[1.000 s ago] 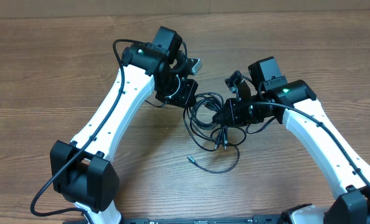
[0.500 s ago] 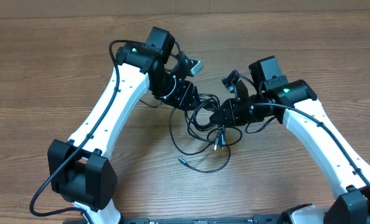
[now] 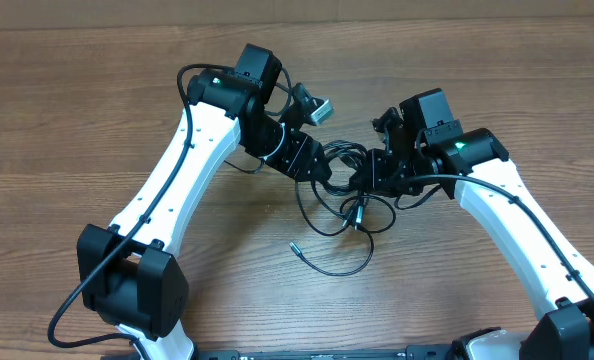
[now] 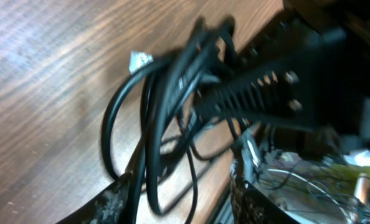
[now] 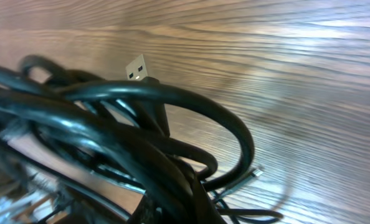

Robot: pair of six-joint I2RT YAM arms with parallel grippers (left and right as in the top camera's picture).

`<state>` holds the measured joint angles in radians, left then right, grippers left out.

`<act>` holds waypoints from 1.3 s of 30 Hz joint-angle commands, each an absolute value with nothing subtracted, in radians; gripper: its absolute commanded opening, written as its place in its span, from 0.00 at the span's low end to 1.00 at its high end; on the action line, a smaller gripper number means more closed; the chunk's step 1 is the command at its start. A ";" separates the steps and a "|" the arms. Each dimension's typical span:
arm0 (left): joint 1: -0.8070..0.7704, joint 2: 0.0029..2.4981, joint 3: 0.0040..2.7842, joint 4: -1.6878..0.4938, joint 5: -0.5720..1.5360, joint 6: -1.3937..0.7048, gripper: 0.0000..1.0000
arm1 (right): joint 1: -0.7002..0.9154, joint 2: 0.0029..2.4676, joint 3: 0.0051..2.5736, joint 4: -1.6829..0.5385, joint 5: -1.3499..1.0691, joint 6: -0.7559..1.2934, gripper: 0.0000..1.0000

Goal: Untangle cables

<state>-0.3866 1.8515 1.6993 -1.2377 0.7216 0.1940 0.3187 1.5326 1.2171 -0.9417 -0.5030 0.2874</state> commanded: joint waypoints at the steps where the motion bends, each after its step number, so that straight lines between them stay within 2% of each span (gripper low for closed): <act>1: -0.393 1.827 1.689 -1.218 0.672 0.213 0.51 | 0.320 1.532 1.217 -0.929 -0.622 0.252 0.04; 3: -0.393 1.828 1.675 -1.193 0.670 0.201 0.49 | 0.320 1.532 1.217 -0.925 -0.680 0.226 0.04; 6: -0.393 1.829 1.652 -1.172 0.661 0.201 0.32 | 0.319 1.532 1.217 -0.925 -0.751 0.177 0.04; 8: -0.393 1.829 1.644 -1.170 0.598 0.163 0.04 | 0.319 1.532 1.217 -0.925 -0.763 0.173 0.04; 9: -0.393 1.829 1.644 -1.170 0.580 0.144 0.04 | 0.319 1.532 1.217 -0.925 -0.760 0.173 0.05; 10: -0.393 1.829 1.644 -1.170 0.576 0.130 0.04 | 0.319 1.532 1.217 -0.925 -0.752 0.173 0.16; 11: -0.391 1.829 1.644 -1.169 0.577 0.121 0.04 | 0.319 1.532 1.217 -0.930 -0.708 0.174 0.38; 13: -0.388 1.828 1.647 -1.170 0.576 0.110 0.04 | 0.319 1.532 1.217 -0.957 -0.581 0.206 0.44; 19: -0.372 1.788 1.654 -1.172 0.653 0.097 0.04 | 0.319 1.532 1.217 -0.976 -0.487 0.216 0.41; 24: -0.373 1.771 1.654 -1.173 0.657 0.097 0.04 | 0.320 1.532 1.217 -0.972 -0.564 0.215 0.25; 27: -0.373 1.771 1.654 -1.169 0.650 0.096 0.04 | 0.320 1.532 1.217 -0.977 -0.632 0.204 0.25; 30: -0.373 1.771 1.654 -1.168 0.526 0.030 0.04 | 0.320 1.532 1.217 -0.983 -0.631 0.204 0.25; 31: -0.374 1.771 1.654 -1.168 0.385 -0.078 0.04 | 0.320 1.532 1.217 -0.984 -0.631 0.205 0.25; 32: -0.373 1.771 1.654 -1.168 0.355 -0.111 0.04 | 0.320 1.532 1.217 -0.986 -0.631 0.204 0.25; 36: -0.374 1.771 1.654 -1.154 0.455 -0.108 0.04 | 0.320 1.532 1.217 -0.991 -0.631 0.204 0.25; 39: -0.374 1.771 1.654 -1.149 0.658 -0.016 0.04 | 0.320 1.532 1.217 -0.986 -0.631 0.204 0.26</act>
<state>-0.3752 1.7996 1.6447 -1.1522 0.4728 -0.0719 0.3195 1.5330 1.2171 -0.9901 -0.6220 0.2100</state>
